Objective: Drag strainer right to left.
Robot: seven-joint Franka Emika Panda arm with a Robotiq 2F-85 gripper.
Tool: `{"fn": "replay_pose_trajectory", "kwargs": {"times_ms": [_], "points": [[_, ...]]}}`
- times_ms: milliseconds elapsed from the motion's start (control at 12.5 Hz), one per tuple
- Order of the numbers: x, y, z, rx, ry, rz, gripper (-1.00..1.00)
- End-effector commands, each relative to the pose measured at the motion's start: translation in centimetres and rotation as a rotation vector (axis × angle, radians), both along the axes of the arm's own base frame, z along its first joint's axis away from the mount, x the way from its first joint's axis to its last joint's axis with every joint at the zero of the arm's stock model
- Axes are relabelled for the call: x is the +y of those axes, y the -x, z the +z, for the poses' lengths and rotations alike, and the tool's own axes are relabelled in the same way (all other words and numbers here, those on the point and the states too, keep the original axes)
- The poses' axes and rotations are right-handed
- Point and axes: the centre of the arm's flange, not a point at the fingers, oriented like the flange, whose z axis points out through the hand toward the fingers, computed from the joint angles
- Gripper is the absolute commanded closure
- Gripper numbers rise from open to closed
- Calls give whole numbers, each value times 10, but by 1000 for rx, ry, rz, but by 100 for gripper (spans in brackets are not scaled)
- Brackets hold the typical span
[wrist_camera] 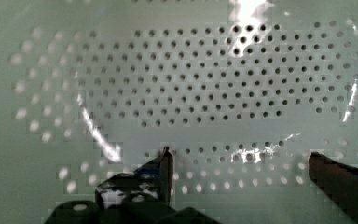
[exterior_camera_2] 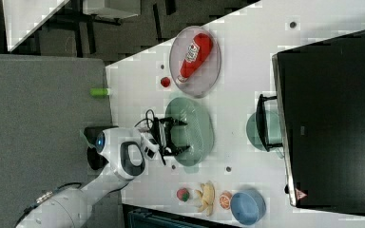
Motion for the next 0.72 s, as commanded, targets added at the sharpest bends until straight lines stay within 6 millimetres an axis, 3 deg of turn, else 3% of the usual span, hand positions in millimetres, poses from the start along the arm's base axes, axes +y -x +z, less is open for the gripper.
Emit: {"fn": "replay_pose_trajectory", "kwargs": {"times_ms": [80,480,720], "points": [[36,0,13,-20,-1,-21,-100],[69,-5,17,-10,-8,-19,-100],[98,-7,17,-1,-38,-43,-100]]}}
